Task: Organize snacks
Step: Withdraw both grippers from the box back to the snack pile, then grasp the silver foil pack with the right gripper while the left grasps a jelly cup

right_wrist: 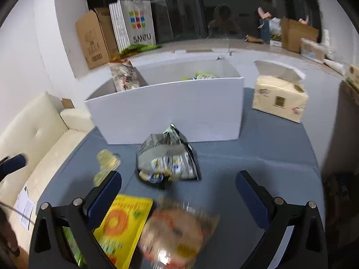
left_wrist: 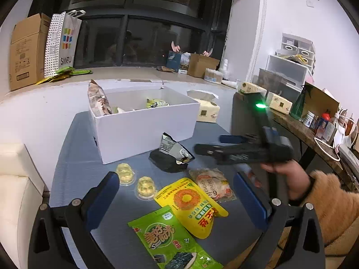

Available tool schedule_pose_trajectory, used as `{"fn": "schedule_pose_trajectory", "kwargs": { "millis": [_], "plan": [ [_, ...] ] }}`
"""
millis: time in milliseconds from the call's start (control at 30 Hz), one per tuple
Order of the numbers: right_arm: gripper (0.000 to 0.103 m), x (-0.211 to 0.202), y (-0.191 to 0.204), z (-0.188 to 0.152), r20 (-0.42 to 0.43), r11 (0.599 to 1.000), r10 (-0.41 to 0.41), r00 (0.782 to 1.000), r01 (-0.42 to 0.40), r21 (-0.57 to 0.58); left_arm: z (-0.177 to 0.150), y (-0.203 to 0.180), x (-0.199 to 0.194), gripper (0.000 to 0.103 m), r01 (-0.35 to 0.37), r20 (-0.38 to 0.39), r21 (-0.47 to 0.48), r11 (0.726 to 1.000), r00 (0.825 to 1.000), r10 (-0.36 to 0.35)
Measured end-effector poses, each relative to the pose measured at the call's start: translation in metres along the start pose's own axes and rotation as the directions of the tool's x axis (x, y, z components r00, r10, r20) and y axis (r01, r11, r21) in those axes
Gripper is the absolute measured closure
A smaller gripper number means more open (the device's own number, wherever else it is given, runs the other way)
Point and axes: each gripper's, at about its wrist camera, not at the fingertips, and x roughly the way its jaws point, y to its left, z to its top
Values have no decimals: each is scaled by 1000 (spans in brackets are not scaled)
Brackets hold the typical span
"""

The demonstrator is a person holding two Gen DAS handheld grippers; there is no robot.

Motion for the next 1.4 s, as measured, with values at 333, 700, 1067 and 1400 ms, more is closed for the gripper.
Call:
{"fn": "schedule_pose_trajectory", "kwargs": {
  "millis": [333, 700, 1067, 1400],
  "plan": [
    [4, 81, 18, 10, -220, 1000, 27, 975, -29, -7, -7, 13, 10, 0, -20, -44, -33, 999, 999, 18],
    [27, 25, 19, 5, -78, 995, 92, 993, -94, -15, -6, 46, 39, 0, -89, -114, -95, 992, 990, 78],
    [27, -50, 7, -15, 80, 983, 146, 986, -153, 97, 11, 91, 135, 1, -126, -302, -137, 982, 950, 80],
    [27, -62, -8, -41, 75, 982, 116, 990, -126, 144, -4, 93, 168, 63, -146, -363, -21, 989, 923, 129]
  ]
}}
